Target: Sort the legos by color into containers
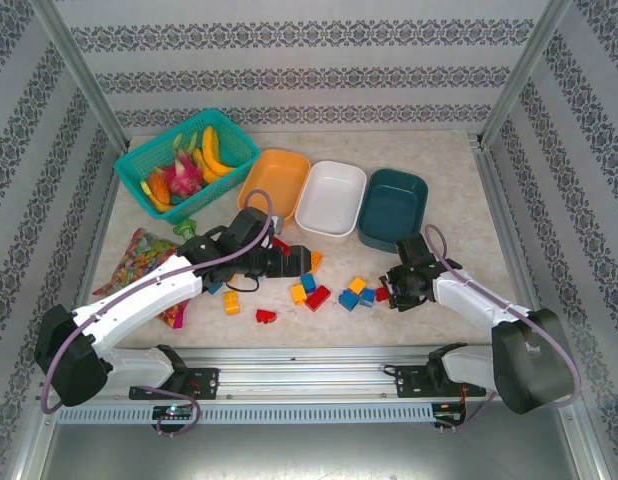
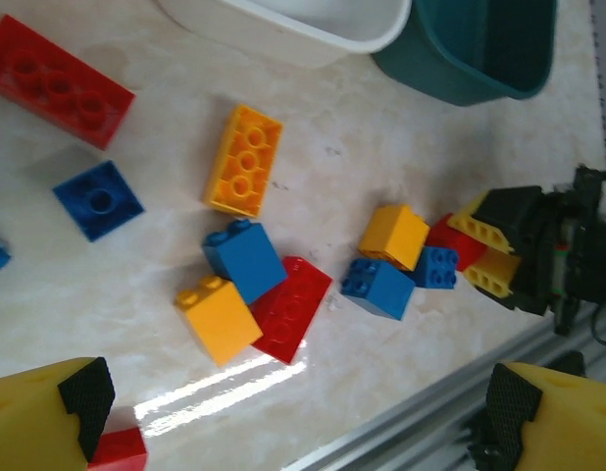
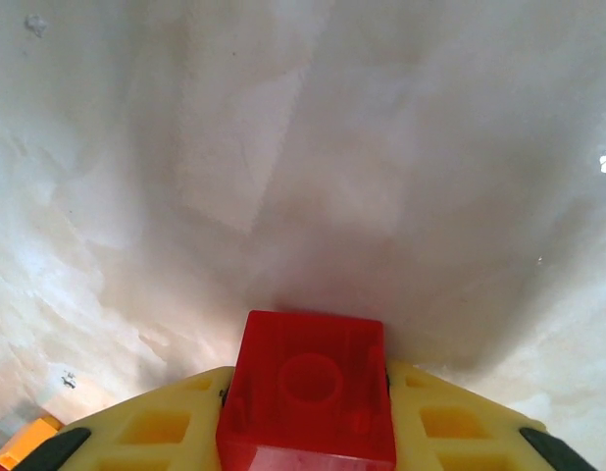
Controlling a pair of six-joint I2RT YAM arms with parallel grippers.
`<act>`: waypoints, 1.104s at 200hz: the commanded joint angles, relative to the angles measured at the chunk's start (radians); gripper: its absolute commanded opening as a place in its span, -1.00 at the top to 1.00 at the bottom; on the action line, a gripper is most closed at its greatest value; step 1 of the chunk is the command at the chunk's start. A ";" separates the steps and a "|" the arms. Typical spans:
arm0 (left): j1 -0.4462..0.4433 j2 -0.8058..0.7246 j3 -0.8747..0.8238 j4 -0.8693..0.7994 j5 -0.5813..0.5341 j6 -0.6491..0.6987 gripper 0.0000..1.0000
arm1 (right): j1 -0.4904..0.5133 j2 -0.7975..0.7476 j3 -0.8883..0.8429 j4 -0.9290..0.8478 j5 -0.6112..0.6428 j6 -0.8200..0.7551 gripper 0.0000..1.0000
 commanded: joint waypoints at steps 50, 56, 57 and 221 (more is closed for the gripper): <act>-0.029 -0.008 0.004 0.085 0.083 0.036 -0.94 | -0.001 -0.092 0.089 -0.146 0.086 -0.098 0.68; -0.029 -0.009 0.016 0.078 0.070 0.032 -0.95 | 0.003 -0.104 0.131 -0.175 0.108 -0.140 0.68; -0.030 -0.010 0.019 0.076 0.069 0.032 -0.95 | 0.005 -0.106 0.142 -0.181 0.115 -0.147 0.68; 0.248 0.284 0.455 -0.113 -0.036 -0.063 -0.98 | -0.197 0.874 1.089 -0.286 0.038 -0.510 0.58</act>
